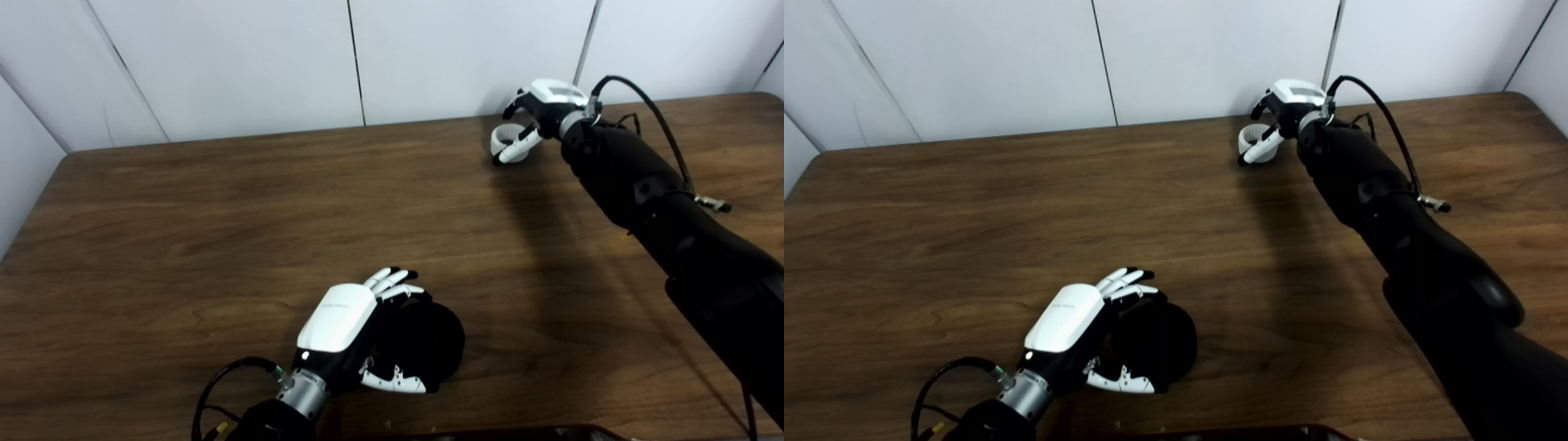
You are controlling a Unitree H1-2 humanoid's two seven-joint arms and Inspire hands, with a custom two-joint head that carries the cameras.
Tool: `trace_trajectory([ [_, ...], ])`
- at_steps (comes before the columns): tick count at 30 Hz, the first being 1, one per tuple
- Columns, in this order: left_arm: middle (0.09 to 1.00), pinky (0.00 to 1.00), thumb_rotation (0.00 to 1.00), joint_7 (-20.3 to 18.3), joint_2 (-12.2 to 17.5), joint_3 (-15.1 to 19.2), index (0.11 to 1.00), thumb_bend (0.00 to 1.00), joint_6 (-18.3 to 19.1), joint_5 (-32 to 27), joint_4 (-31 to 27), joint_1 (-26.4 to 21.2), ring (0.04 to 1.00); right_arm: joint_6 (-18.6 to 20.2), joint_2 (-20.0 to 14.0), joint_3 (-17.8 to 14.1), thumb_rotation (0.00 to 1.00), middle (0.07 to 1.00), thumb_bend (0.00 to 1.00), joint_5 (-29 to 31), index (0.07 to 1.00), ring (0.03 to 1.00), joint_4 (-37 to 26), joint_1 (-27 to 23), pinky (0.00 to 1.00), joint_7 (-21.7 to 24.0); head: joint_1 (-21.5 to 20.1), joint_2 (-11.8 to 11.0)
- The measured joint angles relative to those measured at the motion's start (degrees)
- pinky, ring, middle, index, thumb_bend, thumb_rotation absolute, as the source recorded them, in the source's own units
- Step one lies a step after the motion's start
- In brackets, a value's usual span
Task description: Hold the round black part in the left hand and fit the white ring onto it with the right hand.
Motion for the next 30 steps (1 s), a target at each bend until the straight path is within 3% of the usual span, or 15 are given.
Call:
trace_trajectory([
  [8,0.92,0.74,0.33,0.0,0.0,0.0,0.737,0.91,0.01,-0.02,0.02,-0.03,0.945,-1.65,0.03,-0.82,0.29,0.905,0.81,0.04,0.702,0.975,0.0,0.19,0.98,-4.37,-0.09,0.35],
  [15,0.921,0.76,0.33,-0.01,0.04,0.03,0.733,0.9,0.01,-0.29,0.01,-0.02,0.949,-1.8,0.03,-0.99,0.28,0.903,0.81,0.16,0.705,0.969,-0.01,0.52,0.97,-4.77,-0.26,0.44],
  [24,0.919,0.75,0.33,-0.05,0.03,0.05,0.73,0.91,0.04,-0.42,0.01,-0.02,0.948,-1.74,-0.02,-0.93,0.33,0.929,0.86,0.16,0.729,0.995,-0.04,0.59,0.99,-4.09,-0.18,0.62],
  [30,0.92,0.76,0.33,-0.05,0.03,0.06,0.732,0.9,0.04,-0.42,0.01,-0.01,0.953,-1.25,-0.08,-0.8,0.39,0.951,0.93,0.06,0.769,1.0,-0.04,0.58,1.0,-1.35,-0.18,0.62],
])
